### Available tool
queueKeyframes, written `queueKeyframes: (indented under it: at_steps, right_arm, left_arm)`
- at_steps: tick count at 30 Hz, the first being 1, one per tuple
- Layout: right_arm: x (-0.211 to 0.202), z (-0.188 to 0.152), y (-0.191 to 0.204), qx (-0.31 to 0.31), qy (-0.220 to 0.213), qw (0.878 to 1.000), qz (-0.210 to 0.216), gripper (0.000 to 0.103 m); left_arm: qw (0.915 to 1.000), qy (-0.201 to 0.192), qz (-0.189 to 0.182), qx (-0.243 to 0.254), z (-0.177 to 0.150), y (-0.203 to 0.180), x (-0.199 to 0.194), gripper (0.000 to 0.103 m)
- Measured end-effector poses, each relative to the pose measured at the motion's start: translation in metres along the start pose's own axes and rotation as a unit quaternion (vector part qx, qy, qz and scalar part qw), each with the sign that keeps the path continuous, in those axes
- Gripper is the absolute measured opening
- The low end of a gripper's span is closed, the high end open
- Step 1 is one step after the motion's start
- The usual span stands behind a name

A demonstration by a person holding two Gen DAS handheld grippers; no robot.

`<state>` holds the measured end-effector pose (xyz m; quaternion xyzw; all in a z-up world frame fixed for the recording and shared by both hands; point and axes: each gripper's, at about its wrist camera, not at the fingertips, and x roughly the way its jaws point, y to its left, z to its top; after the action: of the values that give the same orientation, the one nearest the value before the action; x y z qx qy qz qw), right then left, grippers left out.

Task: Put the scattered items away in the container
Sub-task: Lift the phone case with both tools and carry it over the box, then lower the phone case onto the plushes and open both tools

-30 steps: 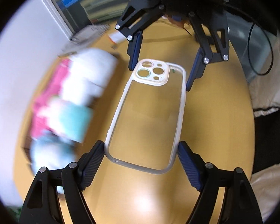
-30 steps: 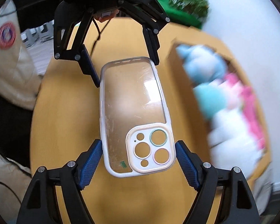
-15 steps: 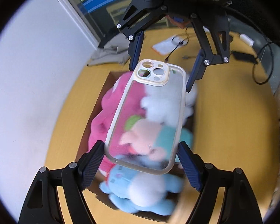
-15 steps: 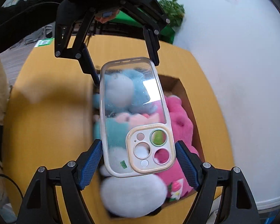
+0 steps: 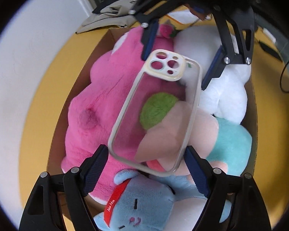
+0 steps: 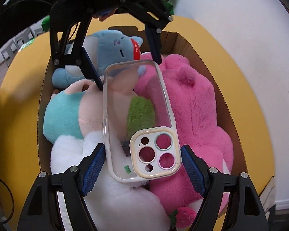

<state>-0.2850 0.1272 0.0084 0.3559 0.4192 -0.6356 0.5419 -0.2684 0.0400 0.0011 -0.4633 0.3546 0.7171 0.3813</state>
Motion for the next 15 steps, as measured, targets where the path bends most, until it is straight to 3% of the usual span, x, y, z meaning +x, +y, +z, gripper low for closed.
queueKeyframes:
  at_steps: [8, 10, 11, 15]
  right_arm:
    - [-0.005, -0.008, -0.007, 0.024, 0.011, 1.0, -0.006, 0.084]
    - [-0.001, -0.011, -0.005, 0.045, 0.013, 0.999, -0.023, 0.091]
    - [-0.002, -0.012, -0.004, 0.054, 0.013, 0.998, -0.032, 0.095]
    - [-0.038, -0.022, -0.004, 0.101, -0.031, 0.992, -0.073, 0.097]
  left_arm:
    - [0.9971, 0.025, 0.033, -0.063, -0.033, 0.02, -0.01, 0.081]
    - [0.9959, 0.022, 0.038, -0.079, -0.046, 0.017, -0.017, 0.081]
    - [0.9954, 0.014, 0.042, -0.085, -0.052, 0.013, -0.023, 0.081]
    - [0.9865, -0.039, 0.082, -0.136, -0.078, -0.012, -0.063, 0.081]
